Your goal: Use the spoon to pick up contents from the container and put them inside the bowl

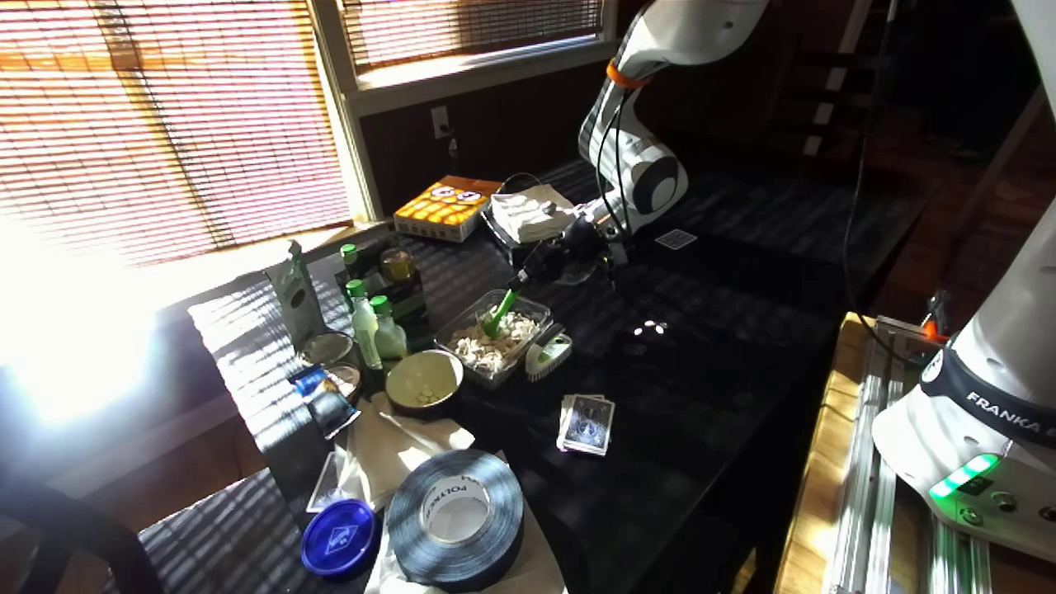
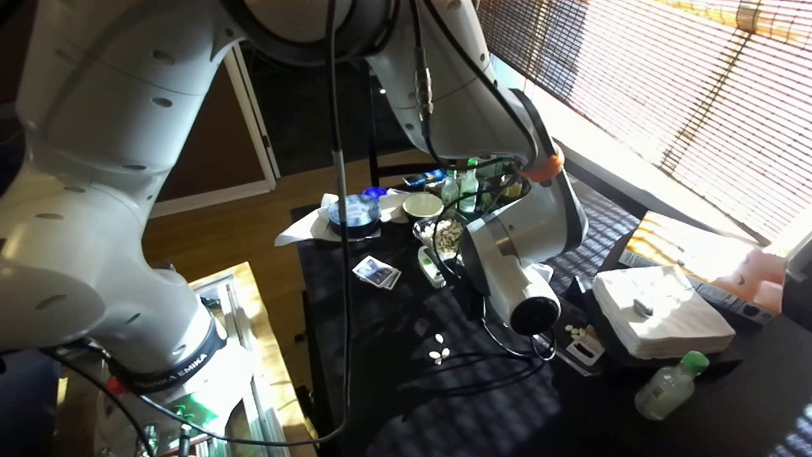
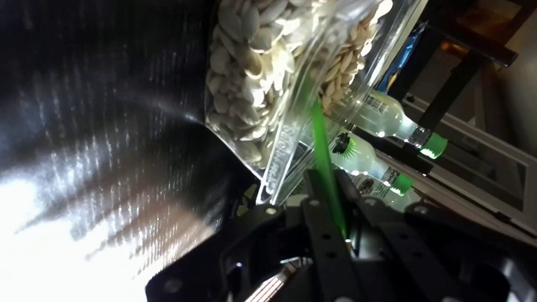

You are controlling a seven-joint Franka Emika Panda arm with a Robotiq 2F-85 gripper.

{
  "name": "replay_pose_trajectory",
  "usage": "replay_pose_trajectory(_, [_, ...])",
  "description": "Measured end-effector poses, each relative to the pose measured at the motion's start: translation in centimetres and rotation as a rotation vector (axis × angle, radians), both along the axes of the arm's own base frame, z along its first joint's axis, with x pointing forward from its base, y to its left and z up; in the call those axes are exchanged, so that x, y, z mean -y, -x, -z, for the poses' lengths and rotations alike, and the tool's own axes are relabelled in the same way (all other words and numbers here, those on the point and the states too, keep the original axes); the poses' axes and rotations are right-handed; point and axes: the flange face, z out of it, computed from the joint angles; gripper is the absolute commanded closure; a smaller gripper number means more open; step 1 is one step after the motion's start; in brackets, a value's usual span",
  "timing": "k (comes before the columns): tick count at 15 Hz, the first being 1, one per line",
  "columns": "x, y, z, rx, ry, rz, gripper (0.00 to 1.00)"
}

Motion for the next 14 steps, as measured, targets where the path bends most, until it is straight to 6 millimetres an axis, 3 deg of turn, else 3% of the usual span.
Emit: replay_pose_trajectory(14, [0.9,-2.9,3.1,-0.336,-0.326,0.070,0.97])
